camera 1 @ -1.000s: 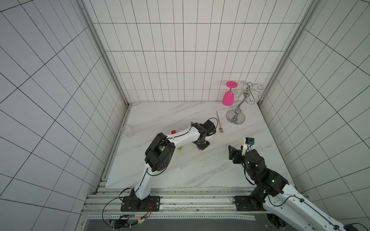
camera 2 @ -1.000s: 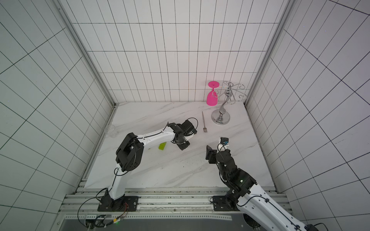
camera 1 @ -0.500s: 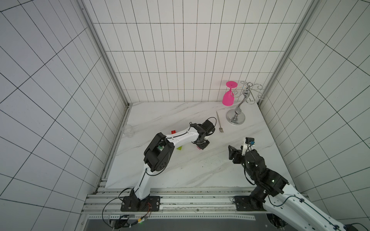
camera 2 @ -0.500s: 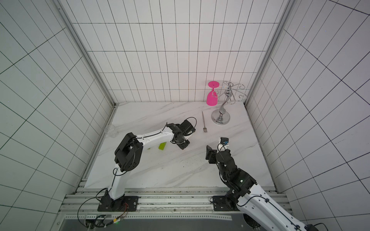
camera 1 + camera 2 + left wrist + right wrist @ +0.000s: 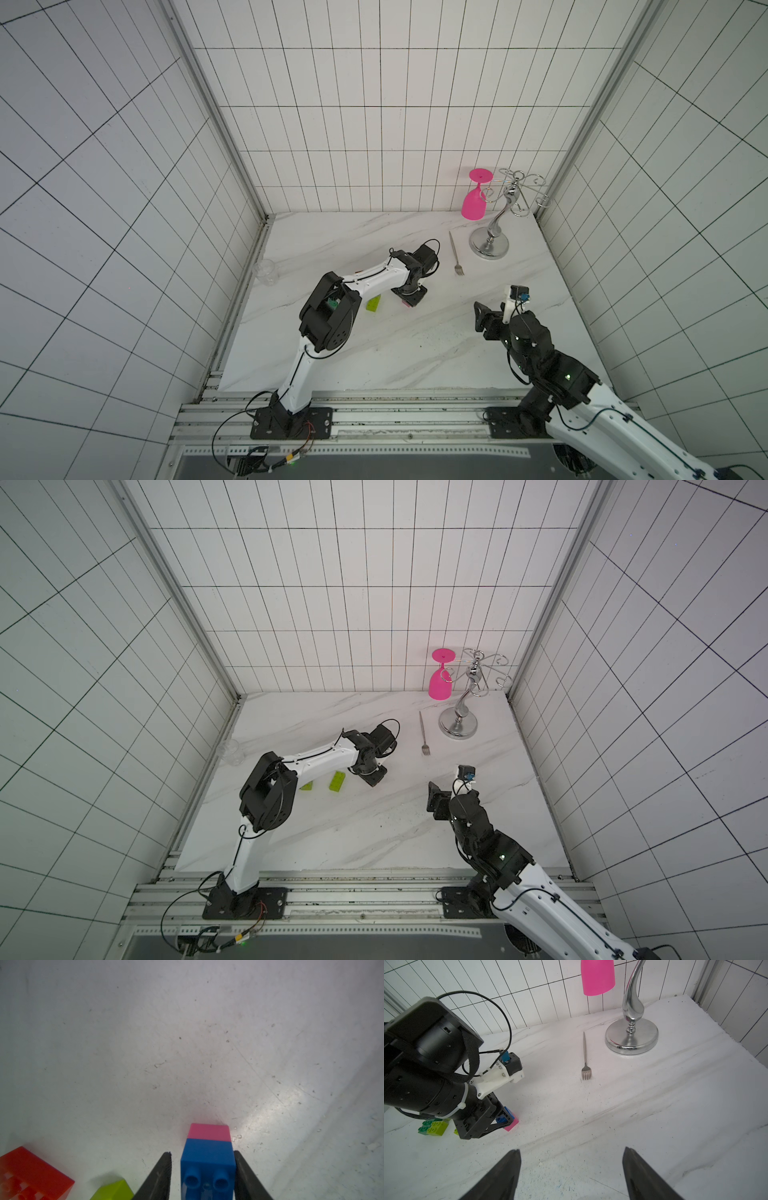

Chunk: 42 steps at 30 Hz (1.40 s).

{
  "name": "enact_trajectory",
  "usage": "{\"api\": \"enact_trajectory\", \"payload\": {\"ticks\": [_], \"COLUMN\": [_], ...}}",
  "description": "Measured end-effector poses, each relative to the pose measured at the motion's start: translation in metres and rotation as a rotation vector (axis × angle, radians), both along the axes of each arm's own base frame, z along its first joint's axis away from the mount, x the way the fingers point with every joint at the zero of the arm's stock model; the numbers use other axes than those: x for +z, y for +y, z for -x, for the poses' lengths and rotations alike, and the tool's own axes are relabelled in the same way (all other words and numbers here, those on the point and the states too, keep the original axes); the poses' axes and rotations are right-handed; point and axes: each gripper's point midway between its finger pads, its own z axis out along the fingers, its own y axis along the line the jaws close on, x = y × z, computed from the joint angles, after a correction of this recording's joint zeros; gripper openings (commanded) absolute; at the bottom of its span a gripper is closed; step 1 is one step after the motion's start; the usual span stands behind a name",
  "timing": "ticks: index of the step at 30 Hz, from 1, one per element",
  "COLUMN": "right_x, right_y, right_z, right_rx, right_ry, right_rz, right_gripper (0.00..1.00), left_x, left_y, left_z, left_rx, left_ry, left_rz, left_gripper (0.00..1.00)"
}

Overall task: Assemble a spoon with lego
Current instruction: Assemble the lego brick with the lego brick, then pick up the lego brick from the center of the board.

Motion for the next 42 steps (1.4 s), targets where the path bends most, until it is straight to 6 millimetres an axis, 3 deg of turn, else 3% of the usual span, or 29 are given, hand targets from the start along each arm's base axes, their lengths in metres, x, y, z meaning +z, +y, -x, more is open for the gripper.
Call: {"api": "enact_trajectory", "payload": {"ticks": [5, 10, 13, 16, 19, 22, 28, 42], "right_x": [-0.001, -0.009, -0.015, -0.023, -0.035, -0.048, -0.055, -0.067], "right_y": [0.001, 0.005, 0.008, 0.014, 0.021, 0.027, 0.035, 0.049], "right_z": [0.000, -0.001, -0.002, -0.002, -0.002, -0.002, -0.001, -0.001], "right_rx": [0.006, 0.020, 0.035, 0.060, 0.088, 0.118, 0.155, 0.215], "right_ry": [0.005, 0.033, 0.055, 0.088, 0.133, 0.182, 0.212, 0.260], "right_rz": [0.004, 0.022, 0.037, 0.053, 0.074, 0.094, 0.097, 0.095], "right_gripper": [0.82, 0.82, 0.82, 0.82, 0.82, 0.82, 0.83, 0.83], "left_x": [0.016, 0.062, 0.089, 0.099, 0.085, 0.060, 0.013, -0.011], "left_y": [-0.002, 0.010, 0.050, 0.114, 0.179, 0.210, 0.209, 0.210], "left_z": [-0.001, -0.004, -0.007, -0.017, -0.029, -0.035, -0.037, -0.054], "left_rx": [0.027, 0.096, 0.216, 0.397, 0.585, 0.678, 0.684, 0.665], "left_ry": [-0.009, -0.076, -0.123, -0.157, -0.155, -0.122, -0.042, 0.003], "left_rz": [0.046, 0.141, 0.204, 0.230, 0.197, 0.133, 0.041, 0.025], "left_gripper": [0.62, 0.61, 0.59, 0.59, 0.60, 0.59, 0.58, 0.48]}}
